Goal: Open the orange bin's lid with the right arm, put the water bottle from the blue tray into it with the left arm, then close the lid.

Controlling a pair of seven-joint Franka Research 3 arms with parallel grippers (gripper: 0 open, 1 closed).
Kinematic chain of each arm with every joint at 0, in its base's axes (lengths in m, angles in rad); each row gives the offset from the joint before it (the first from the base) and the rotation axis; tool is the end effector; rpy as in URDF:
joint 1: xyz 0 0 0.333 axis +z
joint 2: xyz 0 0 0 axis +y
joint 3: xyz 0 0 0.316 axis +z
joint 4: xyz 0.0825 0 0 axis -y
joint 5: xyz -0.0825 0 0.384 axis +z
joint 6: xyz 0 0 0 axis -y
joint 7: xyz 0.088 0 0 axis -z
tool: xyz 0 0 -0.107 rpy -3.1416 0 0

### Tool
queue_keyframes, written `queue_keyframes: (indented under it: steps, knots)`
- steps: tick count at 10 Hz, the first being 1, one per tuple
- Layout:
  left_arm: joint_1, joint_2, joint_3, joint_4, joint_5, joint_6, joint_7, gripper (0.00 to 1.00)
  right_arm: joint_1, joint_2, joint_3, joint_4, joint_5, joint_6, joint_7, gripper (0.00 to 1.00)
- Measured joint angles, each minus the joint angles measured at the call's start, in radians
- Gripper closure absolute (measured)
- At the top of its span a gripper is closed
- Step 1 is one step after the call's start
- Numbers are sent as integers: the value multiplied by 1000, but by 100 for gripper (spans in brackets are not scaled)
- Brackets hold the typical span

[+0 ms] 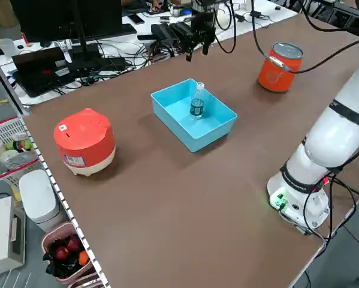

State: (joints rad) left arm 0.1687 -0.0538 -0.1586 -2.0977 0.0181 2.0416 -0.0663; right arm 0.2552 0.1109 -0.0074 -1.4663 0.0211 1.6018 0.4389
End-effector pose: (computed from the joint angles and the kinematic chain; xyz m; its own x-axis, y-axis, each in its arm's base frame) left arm 0.5326 0.0056 0.4439 0.9977 0.0684 -0.0015 0.0683 -0.9974 -0.0247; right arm 0.5734 0.1476 0.6132 0.9816 -0.1904 0.0136 -0.1900 -0.9814 -0.0288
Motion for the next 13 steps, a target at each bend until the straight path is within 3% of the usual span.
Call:
queue_keyframes:
  steps: [4,8,13]
  knots:
    - [-2,15,-22,-195,0,247,-13,5,273,4,5,-69,18,152,329,92]
    - [-2,92,-22,-209,0,339,-13,15,475,109,4,-159,5,425,624,96]
    - [-2,111,-22,-208,0,350,-13,45,583,253,3,-140,-192,496,901,98]
